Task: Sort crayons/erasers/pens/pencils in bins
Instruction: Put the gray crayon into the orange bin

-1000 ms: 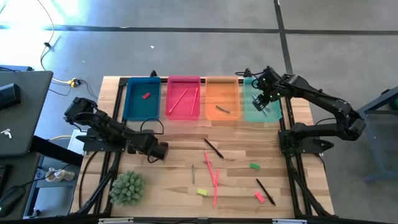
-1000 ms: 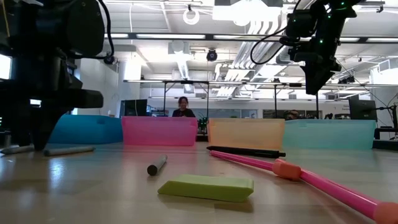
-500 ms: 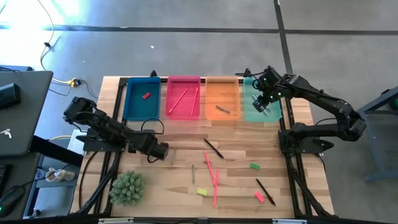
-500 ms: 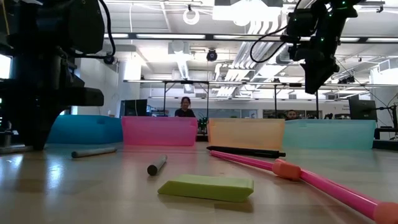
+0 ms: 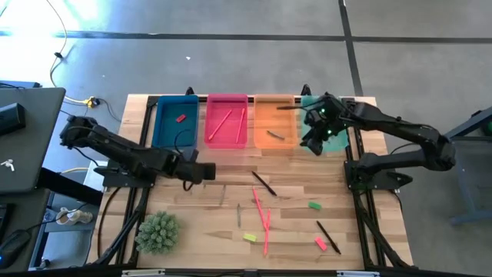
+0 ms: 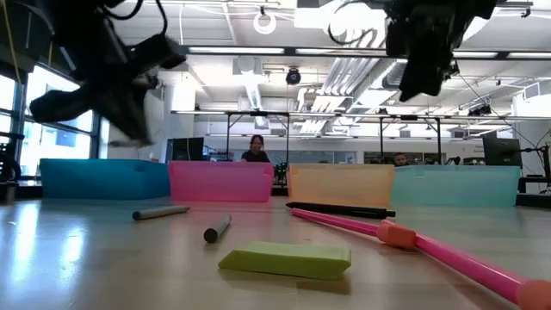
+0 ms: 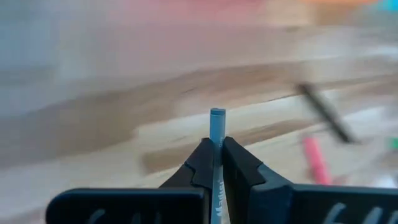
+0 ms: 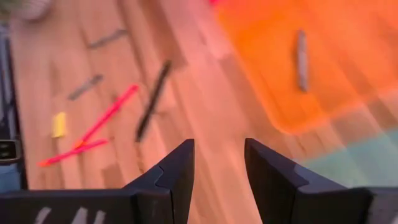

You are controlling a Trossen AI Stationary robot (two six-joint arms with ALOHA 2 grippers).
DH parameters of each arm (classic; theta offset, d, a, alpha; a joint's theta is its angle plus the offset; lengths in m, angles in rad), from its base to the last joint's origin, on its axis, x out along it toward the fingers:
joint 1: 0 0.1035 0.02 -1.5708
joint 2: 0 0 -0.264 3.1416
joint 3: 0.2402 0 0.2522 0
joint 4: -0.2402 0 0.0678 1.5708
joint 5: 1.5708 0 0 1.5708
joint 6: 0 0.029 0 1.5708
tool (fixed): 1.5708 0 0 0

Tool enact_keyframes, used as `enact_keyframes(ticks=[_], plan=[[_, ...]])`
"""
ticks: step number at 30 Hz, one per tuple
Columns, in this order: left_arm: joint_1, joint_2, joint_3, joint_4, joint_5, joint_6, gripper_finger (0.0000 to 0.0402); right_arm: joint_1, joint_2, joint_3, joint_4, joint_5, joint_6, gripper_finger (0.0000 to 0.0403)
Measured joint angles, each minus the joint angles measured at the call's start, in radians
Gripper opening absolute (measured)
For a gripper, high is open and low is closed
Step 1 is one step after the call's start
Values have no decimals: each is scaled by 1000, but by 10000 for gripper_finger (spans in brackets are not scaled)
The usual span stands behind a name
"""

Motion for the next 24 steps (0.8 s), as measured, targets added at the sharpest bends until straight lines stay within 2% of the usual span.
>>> enact_keyframes(ticks=[6,14,24], plan=[[105,-32,0,236,-34,259,2,132,1,0,182,9,88,134],[246,-30,1,547,122,576,1,222,3,0,396,74,243,134],[359,-30,1,701,297,765,1,298,69,0,567,142,378,134]])
